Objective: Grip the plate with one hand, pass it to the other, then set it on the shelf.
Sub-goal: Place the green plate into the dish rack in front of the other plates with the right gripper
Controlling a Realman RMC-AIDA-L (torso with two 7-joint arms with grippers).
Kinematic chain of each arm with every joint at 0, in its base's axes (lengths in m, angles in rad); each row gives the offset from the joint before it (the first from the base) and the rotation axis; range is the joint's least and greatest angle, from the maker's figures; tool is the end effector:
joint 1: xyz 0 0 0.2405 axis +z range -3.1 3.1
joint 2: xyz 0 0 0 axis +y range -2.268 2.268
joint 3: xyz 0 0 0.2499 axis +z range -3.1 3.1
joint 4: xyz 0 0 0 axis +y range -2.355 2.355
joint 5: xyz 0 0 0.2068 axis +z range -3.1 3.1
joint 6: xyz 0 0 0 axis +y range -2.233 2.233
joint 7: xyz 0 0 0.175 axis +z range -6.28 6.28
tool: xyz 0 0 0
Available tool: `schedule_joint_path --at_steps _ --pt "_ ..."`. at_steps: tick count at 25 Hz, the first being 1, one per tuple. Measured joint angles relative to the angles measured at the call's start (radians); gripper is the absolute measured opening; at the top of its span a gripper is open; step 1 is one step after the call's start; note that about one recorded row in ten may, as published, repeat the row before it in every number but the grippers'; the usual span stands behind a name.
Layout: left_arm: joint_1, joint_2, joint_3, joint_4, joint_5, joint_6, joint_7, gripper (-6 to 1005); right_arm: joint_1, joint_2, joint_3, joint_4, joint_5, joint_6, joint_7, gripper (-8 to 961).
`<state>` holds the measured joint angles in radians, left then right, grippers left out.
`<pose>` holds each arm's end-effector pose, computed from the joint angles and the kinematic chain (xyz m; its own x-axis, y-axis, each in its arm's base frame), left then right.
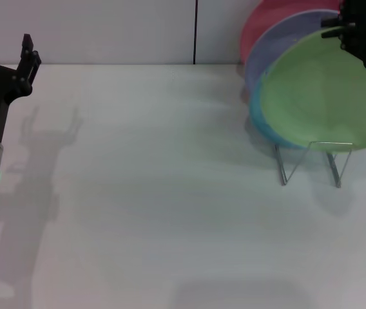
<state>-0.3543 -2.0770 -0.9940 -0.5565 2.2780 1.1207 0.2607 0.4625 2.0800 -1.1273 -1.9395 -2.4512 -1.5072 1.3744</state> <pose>-0.2533 0.3746 0.0041 0.7470 -0.2426 0.6190 0.6307 -0.0362 -0.7752 0.1126 0.3636 0.1024 0.7538 0.4165 0.5082 0.6497 -0.5880 -0.4818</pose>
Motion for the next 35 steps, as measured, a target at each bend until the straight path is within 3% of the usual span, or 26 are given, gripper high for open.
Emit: schedule_joint_path --at_steps 14,33,35 --pt "-0.004 -0.002 0.007 0.0 0.0 -0.014 0.0 827 -0.04 0.005 0.0 0.03 0.005 0.031 -0.039 36" --pt "-0.014 -0.002 0.021 0.0 -0.002 -0.027 -0.011 827 -0.119 0.012 -0.06 0.003 -0.048 0.006 -0.061 193" --pt "-0.015 -0.002 0.022 0.0 -0.002 -0.027 -0.011 827 -0.125 0.013 -0.06 -0.013 -0.031 -0.013 -0.054 286"
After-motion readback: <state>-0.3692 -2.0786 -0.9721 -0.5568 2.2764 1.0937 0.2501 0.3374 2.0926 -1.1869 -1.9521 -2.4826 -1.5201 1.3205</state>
